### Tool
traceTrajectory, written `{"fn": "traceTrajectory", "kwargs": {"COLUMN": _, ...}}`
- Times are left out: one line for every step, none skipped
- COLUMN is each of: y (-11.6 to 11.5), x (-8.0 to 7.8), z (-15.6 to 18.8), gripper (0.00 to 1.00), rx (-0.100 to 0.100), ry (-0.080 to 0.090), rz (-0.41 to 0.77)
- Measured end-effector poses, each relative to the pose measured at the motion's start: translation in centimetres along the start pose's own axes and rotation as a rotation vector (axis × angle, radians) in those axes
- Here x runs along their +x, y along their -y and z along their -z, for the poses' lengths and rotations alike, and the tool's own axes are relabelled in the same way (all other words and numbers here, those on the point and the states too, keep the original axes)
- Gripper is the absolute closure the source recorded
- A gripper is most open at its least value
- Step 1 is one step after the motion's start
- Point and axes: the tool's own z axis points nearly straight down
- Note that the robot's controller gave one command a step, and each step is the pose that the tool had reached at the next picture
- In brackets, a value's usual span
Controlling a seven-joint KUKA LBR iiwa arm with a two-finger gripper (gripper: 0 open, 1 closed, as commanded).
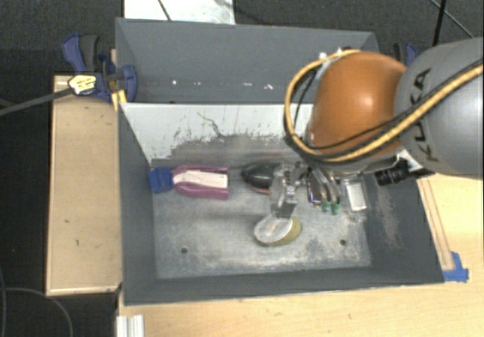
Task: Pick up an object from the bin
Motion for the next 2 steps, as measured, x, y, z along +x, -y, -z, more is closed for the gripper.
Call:
{"fn": "traceTrajectory", "kwargs": {"y": 0.1, "x": 0.1, "z": -0.4, "gripper": 0.0, "rx": 0.002, "ry": -0.007, "rz": -0.003}}
{"fn": "traceTrajectory", "kwargs": {"y": -4.4, "x": 3.9, "z": -13.6, "gripper": 0.0, "rx": 0.001, "ry": -0.009, "rz": 0.207}}
